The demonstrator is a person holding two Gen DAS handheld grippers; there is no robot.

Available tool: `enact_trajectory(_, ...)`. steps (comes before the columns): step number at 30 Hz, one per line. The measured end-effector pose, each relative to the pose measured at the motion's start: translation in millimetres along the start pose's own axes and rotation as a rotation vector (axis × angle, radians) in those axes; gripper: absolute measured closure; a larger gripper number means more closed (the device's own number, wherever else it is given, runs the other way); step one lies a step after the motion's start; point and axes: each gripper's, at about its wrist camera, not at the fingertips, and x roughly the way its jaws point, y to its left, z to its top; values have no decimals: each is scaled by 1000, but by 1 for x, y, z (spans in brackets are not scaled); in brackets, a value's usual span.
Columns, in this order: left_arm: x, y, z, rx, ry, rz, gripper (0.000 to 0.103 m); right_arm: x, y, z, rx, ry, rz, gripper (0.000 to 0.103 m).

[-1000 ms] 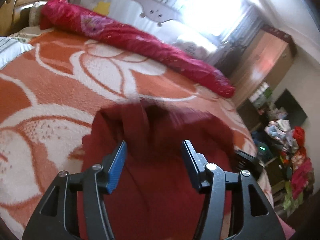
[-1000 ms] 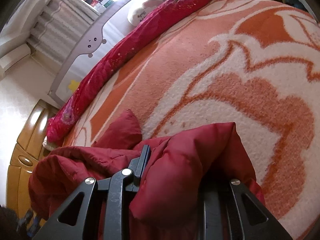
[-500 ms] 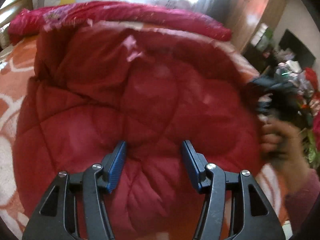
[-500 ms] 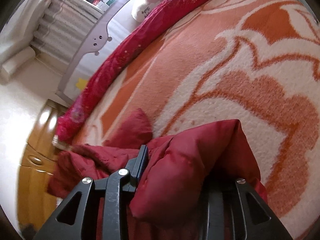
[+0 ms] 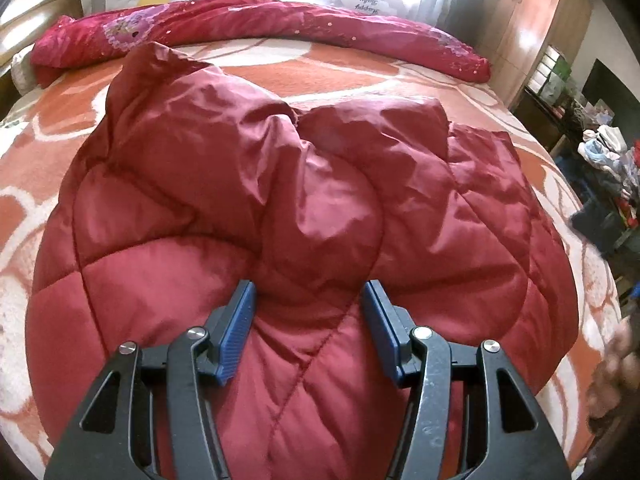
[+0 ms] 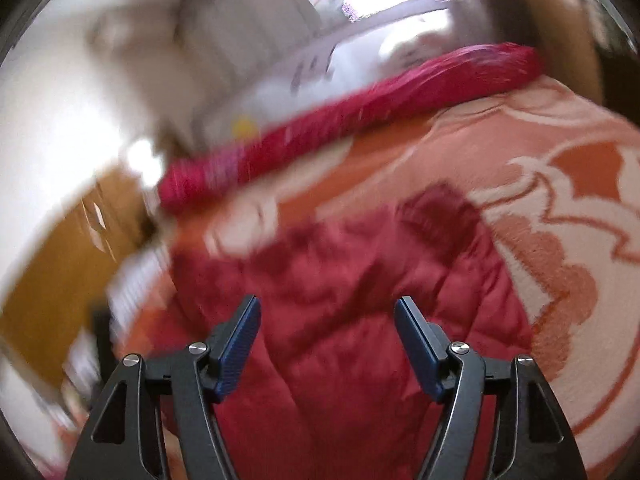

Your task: Fold large clothes

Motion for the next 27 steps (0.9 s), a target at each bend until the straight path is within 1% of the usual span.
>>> enact_trajectory(2, -3, 3, -2, 0, 6, 9, 49, 34, 1, -4, -45, 107, -72, 36)
enact_trajectory(5, -2, 12, 7, -8, 10, 38, 53, 67, -7, 1, -82, 139, -171, 36)
enact_trajectory(6, -1, 20, 10, -19, 12, 68, 53, 77, -11, 6, -72, 157, -186, 35)
enact_trajectory(7, 2, 28, 15, -31, 19, 88, 53, 83, -15, 10, -52, 168, -190, 35)
enact_trajectory(10, 16, 50, 26, -79, 52, 96, 53, 96, -32, 20, 15, 190, -206, 35)
enact_trajectory(12, 25, 62, 33, -117, 67, 107, 53, 104, -43, 23, 57, 204, -195, 35)
enact_trajectory(14, 32, 68, 38, -134, 72, 138, 53, 108, -47, 23, 65, 202, -201, 35)
enact_trajectory(16, 43, 75, 41, -159, 82, 132, 53, 113, -50, 23, 69, 201, -203, 34)
enact_trajectory(18, 49, 76, 40, -160, 78, 135, 53, 116, -50, 22, 76, 192, -198, 34)
enact_trajectory(20, 52, 72, 39, -137, 67, 157, 52, 117, -53, 19, 82, 183, -191, 33)
enact_trajectory(23, 54, 71, 40, -131, 66, 171, 52, 117, -54, 19, 88, 184, -184, 33)
enact_trajectory(27, 41, 76, 39, -151, 54, 134, 52, 119, -56, 20, 93, 187, -172, 32)
